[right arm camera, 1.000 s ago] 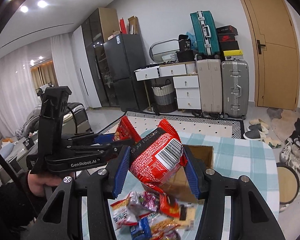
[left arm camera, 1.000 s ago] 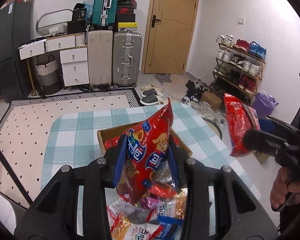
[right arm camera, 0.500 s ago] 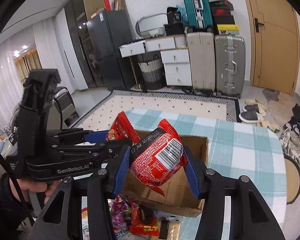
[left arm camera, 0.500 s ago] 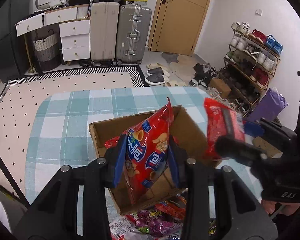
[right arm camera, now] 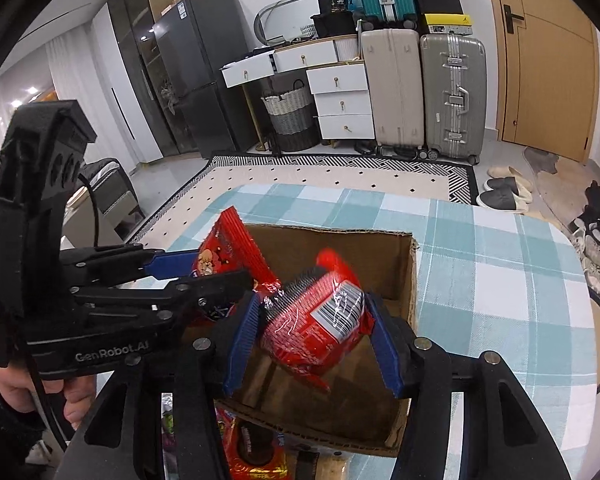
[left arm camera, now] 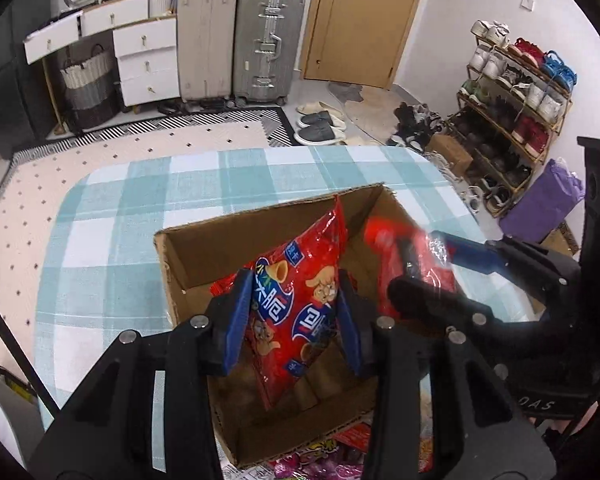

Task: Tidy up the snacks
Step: 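Open both grippers to drop the bags into the box and withdraw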

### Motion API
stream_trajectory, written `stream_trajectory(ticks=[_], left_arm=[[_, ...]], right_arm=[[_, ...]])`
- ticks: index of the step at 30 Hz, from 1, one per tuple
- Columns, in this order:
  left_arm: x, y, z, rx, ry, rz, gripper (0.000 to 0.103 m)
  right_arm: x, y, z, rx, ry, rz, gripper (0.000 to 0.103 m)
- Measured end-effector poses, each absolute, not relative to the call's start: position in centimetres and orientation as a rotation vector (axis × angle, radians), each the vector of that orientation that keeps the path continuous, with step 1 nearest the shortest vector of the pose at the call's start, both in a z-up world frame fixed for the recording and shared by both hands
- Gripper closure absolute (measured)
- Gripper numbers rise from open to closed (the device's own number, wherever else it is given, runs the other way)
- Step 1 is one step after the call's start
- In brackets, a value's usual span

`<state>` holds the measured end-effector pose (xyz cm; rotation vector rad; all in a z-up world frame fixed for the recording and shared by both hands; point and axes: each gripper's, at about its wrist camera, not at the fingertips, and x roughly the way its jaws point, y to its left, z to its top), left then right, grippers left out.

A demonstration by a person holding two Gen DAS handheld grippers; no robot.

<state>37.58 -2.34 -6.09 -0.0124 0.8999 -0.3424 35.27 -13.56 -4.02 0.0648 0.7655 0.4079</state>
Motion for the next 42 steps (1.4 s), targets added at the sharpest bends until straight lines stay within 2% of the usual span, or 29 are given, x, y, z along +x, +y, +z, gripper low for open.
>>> stream_trajectory(ticks=[5, 6, 9, 13, 18, 26, 30, 36, 42], left_arm=[[37.1, -1.5, -6.4, -0.036, 0.932, -0.322, 0.064], [37.0, -1.2, -6.3, -0.039, 0.924, -0.312, 0.06], [35.9, -0.9, -5.5, -0.037, 0.915, -0.287, 0.035], [33.3, -0.6, -3.7, -0.006, 0.85, -0.24, 0.031], [28.4, -0.6, -0.7, 0.058, 0.73, -0.175, 0.022], [20.1, -1.1, 3.8, 0.132, 0.571, -0.118, 0.018], [15.9, -0.8, 5.4, 0.122, 0.5, -0.089, 0.0], [10.4, 0.0, 6.6, 0.145, 0.42, -0.05, 0.0], [7.0, 2.0, 5.5, 0.068, 0.425, -0.053, 0.0]], right_arm=[[34.4, -14.0, -3.3, 0.063, 0.728, 0.406, 0.048], [34.1, -14.2, -3.0, 0.07, 0.719, 0.407, 0.047], [32.6, -14.7, -1.8, 0.08, 0.691, 0.408, 0.041], [29.6, -15.0, 0.4, 0.07, 0.629, 0.406, 0.039], [25.1, -14.8, 3.2, 0.04, 0.525, 0.412, 0.029], [18.0, -14.0, 6.1, 0.059, 0.418, 0.436, 0.02], [14.7, -13.7, 6.7, 0.076, 0.366, 0.427, 0.013], [10.1, -14.0, 6.0, 0.133, 0.326, 0.399, 0.01], [6.2, -15.3, 4.7, 0.175, 0.304, 0.356, 0.004]])
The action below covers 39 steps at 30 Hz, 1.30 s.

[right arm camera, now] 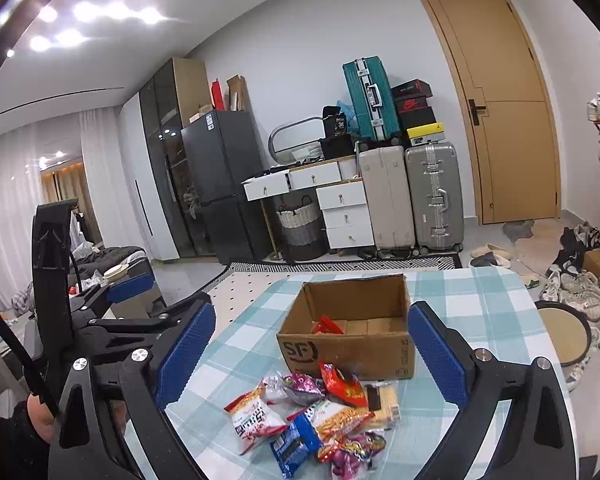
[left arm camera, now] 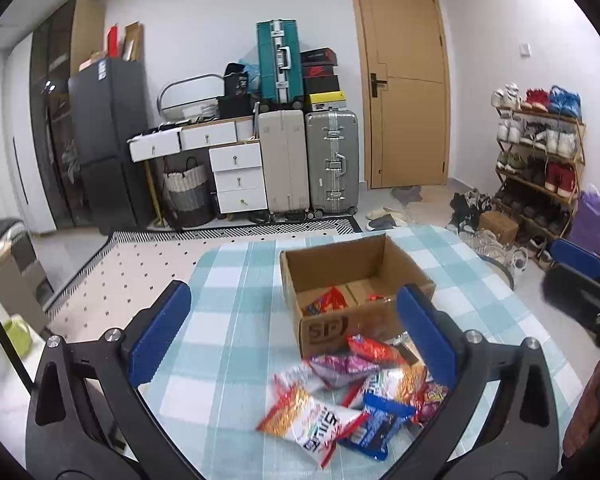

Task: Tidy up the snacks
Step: 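Open both grippers to drop the bags into the box and withdraw, then grasp the purple candy bag with the right gripper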

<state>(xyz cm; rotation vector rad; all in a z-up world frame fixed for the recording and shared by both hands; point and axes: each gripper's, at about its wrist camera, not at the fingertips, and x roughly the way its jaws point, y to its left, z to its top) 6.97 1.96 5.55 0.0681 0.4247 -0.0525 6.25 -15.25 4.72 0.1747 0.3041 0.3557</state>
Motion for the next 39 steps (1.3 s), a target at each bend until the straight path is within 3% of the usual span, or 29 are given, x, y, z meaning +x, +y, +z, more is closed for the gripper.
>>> stream_trajectory(ticks=[14, 29, 39], left_arm=[[3.2, 5.9, -1.9, 0.002, 0.443, 0.003, 0.0], [6.1, 8.2, -11.2, -0.067, 0.546, -0.015, 0.0], [8.6, 8.5, -13.4, -0.112, 0.602, -0.028, 0.0]], right_arm=[[1.1, -16.9, -0.5, 0.172, 0.342, 0.304, 0.001], [5.1, -16.2, -8.4, 0.154, 0.559, 0.261, 0.001], [9.3, -16.5, -12.4, 0.19, 0.706, 0.281, 0.001]])
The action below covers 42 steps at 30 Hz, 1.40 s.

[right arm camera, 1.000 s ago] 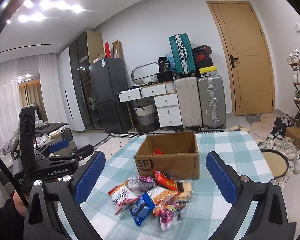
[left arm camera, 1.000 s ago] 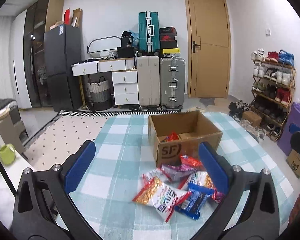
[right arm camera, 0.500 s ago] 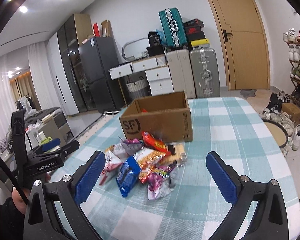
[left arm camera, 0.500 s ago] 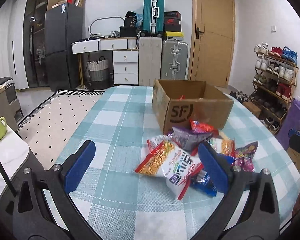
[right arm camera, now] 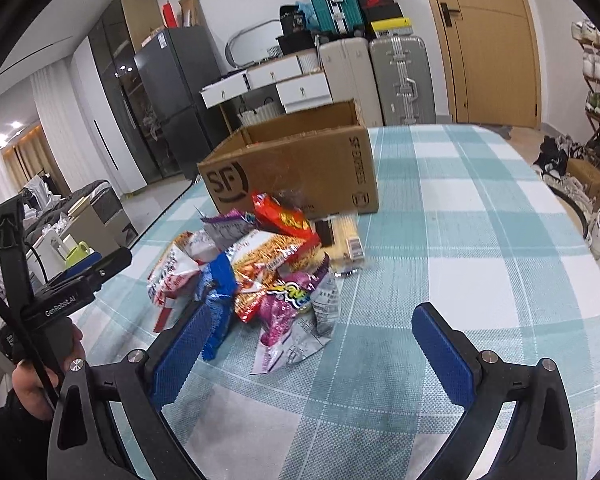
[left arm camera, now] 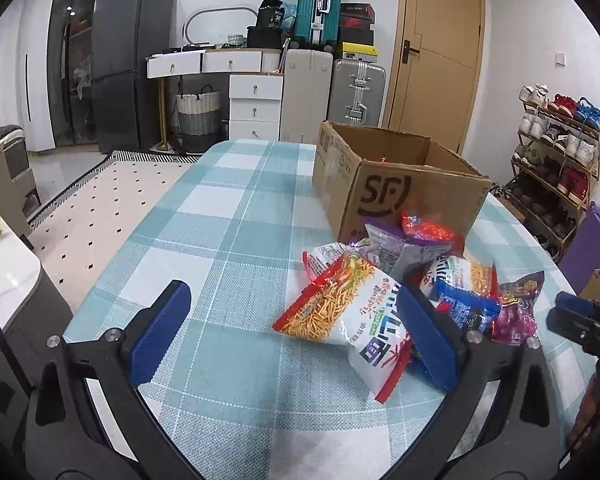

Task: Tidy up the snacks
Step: 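Grasp the purple candy bag with the right gripper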

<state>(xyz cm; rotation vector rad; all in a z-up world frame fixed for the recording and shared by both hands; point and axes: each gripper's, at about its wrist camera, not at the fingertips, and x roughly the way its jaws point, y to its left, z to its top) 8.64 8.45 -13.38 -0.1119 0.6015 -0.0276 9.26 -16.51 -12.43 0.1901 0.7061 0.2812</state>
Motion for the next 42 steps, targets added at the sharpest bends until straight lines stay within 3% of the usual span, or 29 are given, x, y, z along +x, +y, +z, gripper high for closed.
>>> stream_trajectory(ticks=[6, 13, 15, 19, 24, 30, 42], left_arm=[[9.7, 8.9, -14.1, -0.15, 0.617, -0.037, 0.0], [10.1, 9.1, -14.6, -0.173, 0.632, -0.039, 0.0], [10.3, 9.3, -14.8, -0.181, 0.64, -0.043, 0.0], [10.3, 9.2, -14.8, -0.183, 0.64, -0.044, 0.0], [10.2, 9.3, -14.9, -0.185, 0.64, -0.04, 0.0], [10.2, 9.4, -14.9, -0.191, 0.646, -0.03, 0.0], [10.5, 9.5, -15.2, -0.19, 0.669, -0.014, 0.0]], right_arm=[[11.6, -16.1, -14.3, 0.189, 0.796, 0.31, 0.012], [13.5, -15.3, -15.2, 0.153, 0.832, 0.322, 0.014], [13.7, -15.2, -15.3, 0.158, 0.834, 0.329, 0.023], [14.2, -14.5, -15.4, 0.142, 0.839, 0.346, 0.026], [14.6, -14.3, -15.6, 0.162, 0.849, 0.387, 0.042], [14.0, -14.7, -15.6, 0.193, 0.834, 0.402, 0.05], [12.7, -16.6, -14.6, 0.263, 0.743, 0.37, 0.053]])
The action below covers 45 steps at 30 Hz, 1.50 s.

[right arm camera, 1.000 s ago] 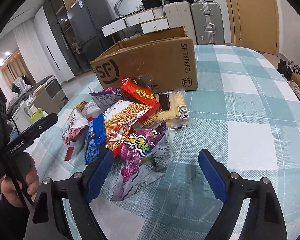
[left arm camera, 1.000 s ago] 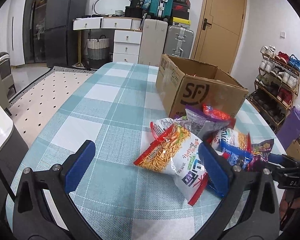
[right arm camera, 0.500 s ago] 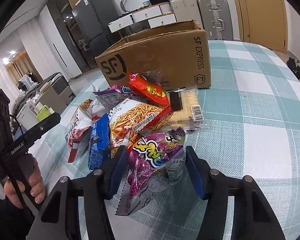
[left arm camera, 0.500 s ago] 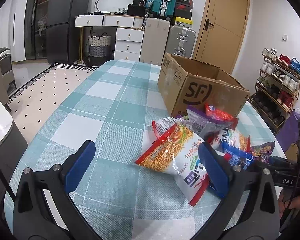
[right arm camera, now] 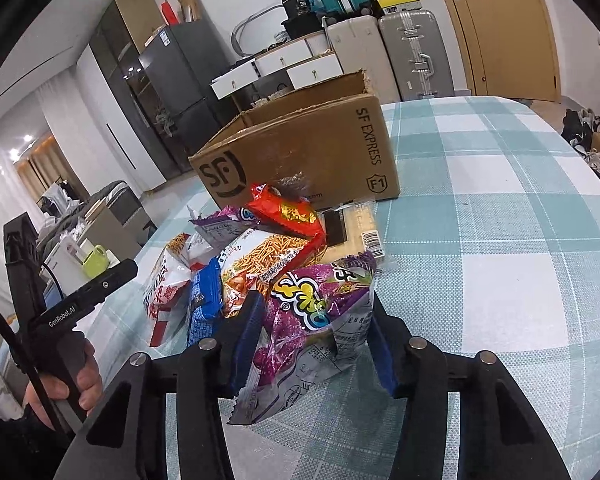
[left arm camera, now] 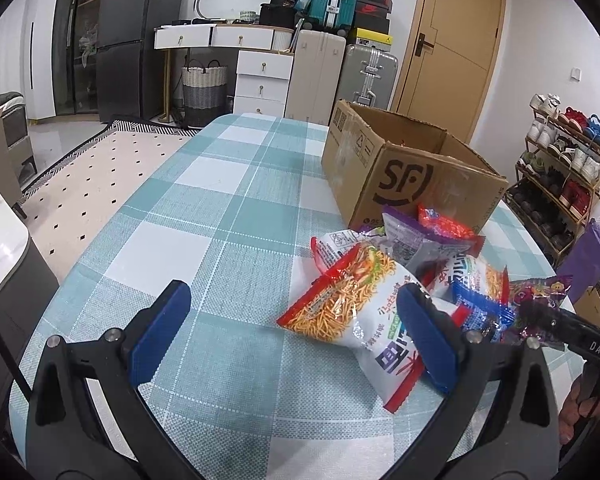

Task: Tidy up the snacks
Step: 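Grasp the purple candy bag with the right gripper, then grasp the white noodle-snack bag with the left gripper while right holds purple bag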

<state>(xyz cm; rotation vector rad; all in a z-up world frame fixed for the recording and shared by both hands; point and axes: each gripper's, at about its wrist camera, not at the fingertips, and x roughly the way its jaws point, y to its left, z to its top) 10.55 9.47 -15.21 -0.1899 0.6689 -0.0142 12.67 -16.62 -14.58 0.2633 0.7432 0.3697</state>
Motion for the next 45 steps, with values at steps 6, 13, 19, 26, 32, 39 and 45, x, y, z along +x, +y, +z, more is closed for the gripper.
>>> stream_trajectory(ticks=[6, 13, 19, 26, 32, 39, 45], left_arm=[[10.7, 9.2, -15.5, -0.185, 0.687, -0.024, 0.0], [11.4, 8.8, -15.8, -0.216, 0.757, -0.011, 0.0], [13.4, 8.4, -16.3, -0.333, 0.854, -0.055, 0.0], [16.3, 8.0, -18.3, -0.47, 0.95, -0.071, 0.002], [17.2, 7.2, -18.7, -0.454, 0.959, -0.07, 0.007], [16.8, 7.2, -18.7, -0.447, 0.956, -0.119, 0.018], [15.5, 7.8, -18.7, -0.459, 0.953, -0.181, 0.043]], right_arm=[[12.5, -16.7, -14.4, 0.254, 0.728, 0.372, 0.053], [12.2, -16.8, -14.3, 0.257, 0.714, 0.373, 0.053], [12.0, -16.8, -14.2, 0.25, 0.704, 0.375, 0.053], [12.0, -17.3, -14.3, 0.28, 0.697, 0.382, 0.053], [11.8, -17.4, -14.2, 0.286, 0.691, 0.39, 0.053], [11.7, -17.7, -14.2, 0.304, 0.685, 0.396, 0.053], [11.6, -17.7, -14.2, 0.301, 0.678, 0.39, 0.052]])
